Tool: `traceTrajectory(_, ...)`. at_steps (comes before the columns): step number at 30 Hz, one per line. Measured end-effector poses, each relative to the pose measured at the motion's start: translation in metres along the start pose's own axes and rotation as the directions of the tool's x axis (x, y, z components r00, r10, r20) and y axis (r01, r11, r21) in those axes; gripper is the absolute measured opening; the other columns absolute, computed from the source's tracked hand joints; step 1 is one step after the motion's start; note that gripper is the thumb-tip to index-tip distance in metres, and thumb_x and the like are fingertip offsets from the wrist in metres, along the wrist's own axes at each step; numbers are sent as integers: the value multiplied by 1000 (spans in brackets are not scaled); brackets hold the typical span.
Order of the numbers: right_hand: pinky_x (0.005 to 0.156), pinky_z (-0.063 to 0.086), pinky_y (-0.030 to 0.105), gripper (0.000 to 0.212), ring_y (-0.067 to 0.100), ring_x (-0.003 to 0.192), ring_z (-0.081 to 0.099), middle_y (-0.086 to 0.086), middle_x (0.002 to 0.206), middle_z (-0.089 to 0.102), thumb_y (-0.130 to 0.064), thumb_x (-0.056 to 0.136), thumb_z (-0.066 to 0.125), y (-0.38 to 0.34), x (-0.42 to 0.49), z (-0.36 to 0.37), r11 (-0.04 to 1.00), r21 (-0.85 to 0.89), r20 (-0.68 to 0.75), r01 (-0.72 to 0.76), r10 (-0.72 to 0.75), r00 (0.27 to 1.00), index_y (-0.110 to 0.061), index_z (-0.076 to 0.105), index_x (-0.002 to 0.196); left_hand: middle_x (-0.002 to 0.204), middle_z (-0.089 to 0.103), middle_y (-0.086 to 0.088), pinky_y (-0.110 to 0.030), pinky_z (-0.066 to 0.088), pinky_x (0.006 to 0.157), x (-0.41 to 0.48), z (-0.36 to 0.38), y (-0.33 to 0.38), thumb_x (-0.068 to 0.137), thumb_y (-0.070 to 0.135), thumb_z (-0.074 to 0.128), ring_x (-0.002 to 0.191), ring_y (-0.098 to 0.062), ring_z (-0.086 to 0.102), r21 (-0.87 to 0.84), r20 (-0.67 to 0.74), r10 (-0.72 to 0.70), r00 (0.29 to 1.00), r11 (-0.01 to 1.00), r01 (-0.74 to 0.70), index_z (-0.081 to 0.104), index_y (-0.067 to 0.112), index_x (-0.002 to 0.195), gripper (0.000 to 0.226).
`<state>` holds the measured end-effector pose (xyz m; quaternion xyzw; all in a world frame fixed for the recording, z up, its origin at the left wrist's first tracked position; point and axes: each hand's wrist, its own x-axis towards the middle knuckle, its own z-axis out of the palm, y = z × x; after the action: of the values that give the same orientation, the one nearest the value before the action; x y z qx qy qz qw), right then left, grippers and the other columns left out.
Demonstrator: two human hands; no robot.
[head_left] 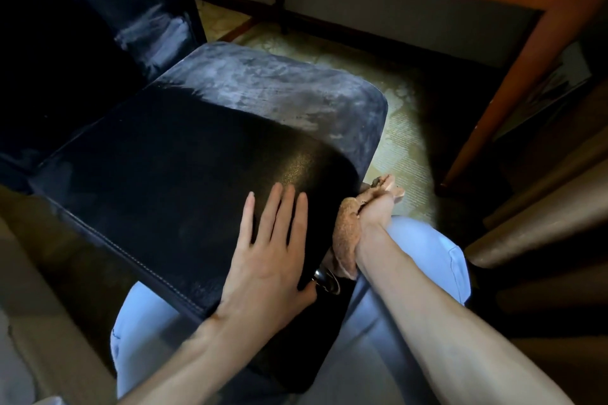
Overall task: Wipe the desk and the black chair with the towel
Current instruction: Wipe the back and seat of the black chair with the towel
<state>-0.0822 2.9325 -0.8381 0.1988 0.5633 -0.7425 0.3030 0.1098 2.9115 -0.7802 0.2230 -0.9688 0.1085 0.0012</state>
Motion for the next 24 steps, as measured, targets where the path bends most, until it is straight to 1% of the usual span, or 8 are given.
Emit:
traceTrajectory(2, 42, 41, 4, 40, -17, 43, 53, -44, 43, 44, -19, 114, 26, 3, 5, 0, 1000, 5, -15, 17, -17, 1000, -30, 44, 80, 164, 29, -28, -65, 15, 125, 1, 0, -2, 73, 60, 65, 157, -41, 18, -5, 3, 2, 1000, 1000, -2, 28, -5, 159, 114)
traceTrajectory(5, 38, 40, 8, 58, -5, 36, 54, -16, 38, 54, -24, 112, 40, -2, 1, 7, 992, 127, -84, 26, -16, 996, -18, 60, 58, 164, 30, -26, -66, 16, 124, 2, 2, -8, 70, 62, 67, 158, -41, 17, -27, 34, -2, 999, 1000, 3, 29, -3, 159, 117)
traceTrajectory(9, 52, 45, 4, 35, -6, 56, 60, -15, 85, 67, -21, 111, 40, 3, 1, 20, 951, 308, -167, 39, 14, 986, -21, 64, 86, 166, 28, -23, -68, 16, 123, 2, 7, -18, 66, 67, 66, 159, -39, 15, -65, 52, 30, 998, 998, -26, 28, 5, 162, 120)
traceTrajectory(13, 44, 41, 5, 37, -8, 40, 55, -20, 58, 66, -14, 110, 37, 3, 2, 21, 906, 423, -140, -18, 85, 987, -23, 58, 82, 168, 26, -21, -69, 16, 123, 5, 10, -28, 65, 66, 66, 159, -37, 13, -95, 29, 46, 999, 995, -43, 29, 9, 163, 119)
traceTrajectory(15, 39, 39, 6, 36, -9, 35, 51, -24, 37, 51, -18, 112, 35, 1, -4, 27, 950, 312, -146, -32, 81, 986, -27, 48, 80, 168, 26, -20, -68, 14, 124, 7, 13, -35, 66, 66, 61, 160, -36, 12, -103, 14, 56, 998, 993, -54, 30, 9, 162, 116)
traceTrajectory(19, 38, 38, 14, 39, 3, 34, 51, -13, 41, 54, -46, 103, 52, 9, -2, 34, 976, 190, -225, -108, 151, 963, -18, 61, 78, 168, 25, -18, -67, 12, 124, 13, 18, -56, 64, 67, 67, 160, -35, 12, -103, 0, 68, 998, 992, -68, 31, 9, 162, 119)
traceTrajectory(22, 69, 44, 18, 46, 19, 73, 61, 2, 83, 65, -50, 103, 47, 21, -1, 46, 979, 115, -179, -171, 189, 965, -11, 65, 118, 169, 27, -15, -67, 9, 125, 18, 23, -81, 62, 71, 66, 160, -34, 13, -114, -16, 94, 995, 989, -95, 31, 12, 162, 122)
traceTrajectory(24, 90, 41, 30, 60, 26, 94, 59, 6, 106, 64, -60, 101, 43, 28, -5, 57, 975, 84, -153, -206, 217, 964, -11, 59, 132, 169, 27, -12, -66, 10, 125, 20, 29, -101, 60, 72, 67, 160, -32, 14, -130, -33, 109, 994, 985, -112, 32, 15, 162, 122)
